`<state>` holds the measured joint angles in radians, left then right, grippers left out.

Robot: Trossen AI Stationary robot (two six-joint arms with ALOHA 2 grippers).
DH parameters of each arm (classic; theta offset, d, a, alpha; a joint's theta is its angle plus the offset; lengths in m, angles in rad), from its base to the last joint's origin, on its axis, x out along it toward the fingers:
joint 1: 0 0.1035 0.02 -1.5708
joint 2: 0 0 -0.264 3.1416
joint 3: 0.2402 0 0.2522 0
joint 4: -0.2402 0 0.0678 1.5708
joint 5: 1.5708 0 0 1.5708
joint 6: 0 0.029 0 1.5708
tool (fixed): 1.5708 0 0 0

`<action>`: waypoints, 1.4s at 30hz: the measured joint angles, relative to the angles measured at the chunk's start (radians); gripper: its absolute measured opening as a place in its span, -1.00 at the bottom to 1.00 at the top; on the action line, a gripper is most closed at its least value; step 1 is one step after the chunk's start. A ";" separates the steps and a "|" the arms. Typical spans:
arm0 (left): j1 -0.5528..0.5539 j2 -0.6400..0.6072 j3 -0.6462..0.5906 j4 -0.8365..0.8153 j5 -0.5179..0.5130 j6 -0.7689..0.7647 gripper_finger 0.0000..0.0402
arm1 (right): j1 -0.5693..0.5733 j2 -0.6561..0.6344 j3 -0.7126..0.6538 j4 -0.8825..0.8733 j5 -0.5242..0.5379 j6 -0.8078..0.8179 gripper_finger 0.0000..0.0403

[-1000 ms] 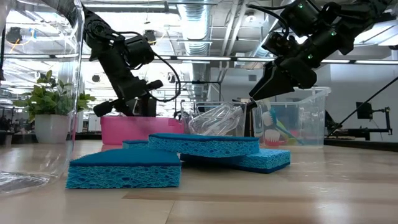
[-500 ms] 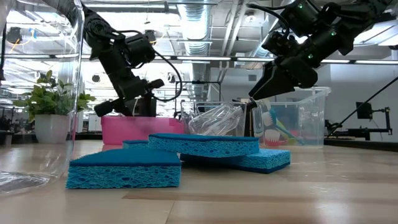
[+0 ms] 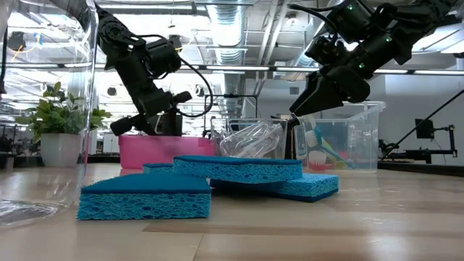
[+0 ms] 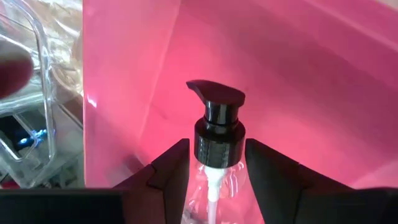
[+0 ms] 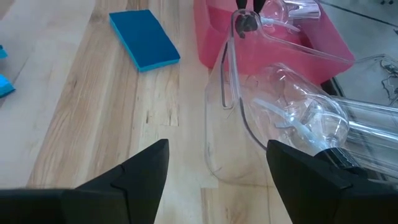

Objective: Pick & Place Kitchen Sink Supplies
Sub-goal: Put the soap dispenser into the left transparent bin

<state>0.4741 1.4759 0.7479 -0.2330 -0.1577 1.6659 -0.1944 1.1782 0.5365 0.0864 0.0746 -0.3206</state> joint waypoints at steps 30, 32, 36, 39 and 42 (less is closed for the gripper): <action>0.003 -0.040 0.001 0.091 0.035 -0.001 -0.23 | 0.000 0.001 0.000 -0.005 -0.056 -0.001 0.31; 0.003 -0.040 0.001 0.078 0.034 -0.002 -0.23 | 0.000 0.001 0.000 -0.005 -0.056 -0.001 0.31; 0.000 -0.040 0.001 0.028 0.031 -0.009 -0.23 | -0.003 0.001 0.000 -0.005 -0.057 -0.001 0.31; -0.007 -0.040 0.001 0.024 0.031 -0.038 -0.23 | -0.003 0.001 0.000 -0.005 -0.057 -0.001 0.31; -0.021 -0.040 0.001 0.023 0.031 -0.047 -0.23 | -0.003 0.001 0.000 -0.005 -0.057 -0.001 0.31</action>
<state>0.4531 1.4361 0.7490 -0.2102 -0.1263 1.6188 -0.1978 1.1790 0.5362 0.0814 0.0177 -0.3218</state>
